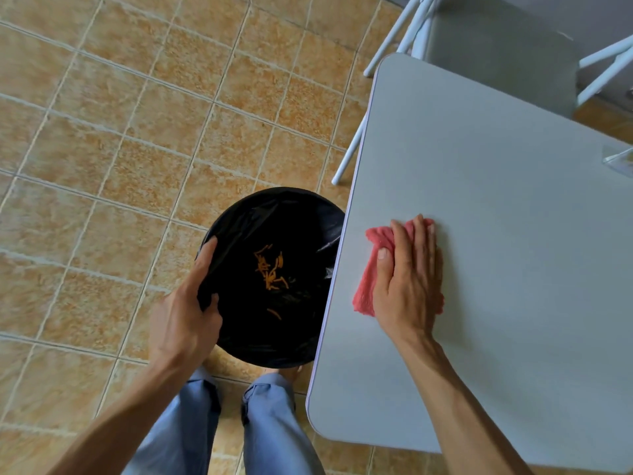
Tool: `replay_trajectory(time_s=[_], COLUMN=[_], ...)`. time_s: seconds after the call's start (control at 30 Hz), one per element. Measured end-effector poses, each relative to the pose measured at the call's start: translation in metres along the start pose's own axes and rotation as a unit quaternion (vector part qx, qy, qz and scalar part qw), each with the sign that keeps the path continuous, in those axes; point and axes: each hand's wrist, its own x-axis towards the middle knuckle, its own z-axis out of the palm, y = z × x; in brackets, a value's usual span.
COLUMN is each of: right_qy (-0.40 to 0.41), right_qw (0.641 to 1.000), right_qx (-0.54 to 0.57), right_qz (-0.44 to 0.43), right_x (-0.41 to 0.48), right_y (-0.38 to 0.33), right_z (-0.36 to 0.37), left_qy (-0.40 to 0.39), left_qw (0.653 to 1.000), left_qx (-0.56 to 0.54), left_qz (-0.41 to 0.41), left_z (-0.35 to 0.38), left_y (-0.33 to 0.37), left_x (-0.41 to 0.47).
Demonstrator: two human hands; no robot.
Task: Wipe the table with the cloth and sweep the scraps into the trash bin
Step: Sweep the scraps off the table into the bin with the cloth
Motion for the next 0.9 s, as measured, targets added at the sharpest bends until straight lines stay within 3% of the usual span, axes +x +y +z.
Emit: replay_trajectory(time_s=[0.13, 0.4, 0.53, 0.6, 0.67, 0.8, 0.9], right_qy=[-0.07, -0.14, -0.041, -0.06, -0.105, -0.143, -0.169], right_qw=[0.992, 0.978, 0.999, 0.996, 0.99, 0.989, 0.985], right_qx=[-0.101, -0.115, -0.02, 0.051, 0.055, 0.001, 0.034], right_qz=[0.008, 0.107, 0.031, -0.031, -0.073, -0.045, -0.008], right_x=[0.01, 0.028, 0.007, -0.01, -0.025, -0.022, -0.007], right_y=[-0.006, -0.034, -0.08, -0.111, -0.132, -0.138, -0.136], right_z=[-0.004, -0.003, -0.015, -0.011, 0.003, 0.042, 0.063], left_qy=[0.006, 0.02, 0.022, 0.02, 0.023, 0.033, 0.036], left_qw=[1.0, 1.0, 0.999, 0.999, 0.999, 0.995, 0.991], left_qx=[-0.006, -0.017, -0.028, -0.038, -0.045, -0.09, -0.114], left_qz=[-0.021, -0.009, -0.007, -0.012, -0.009, -0.03, -0.052], left_z=[-0.01, -0.025, -0.036, -0.041, -0.048, -0.061, -0.069], left_y=[-0.007, -0.013, -0.019, -0.025, -0.034, -0.055, -0.073], left_x=[0.0, 0.005, 0.011, 0.014, 0.018, 0.026, 0.038])
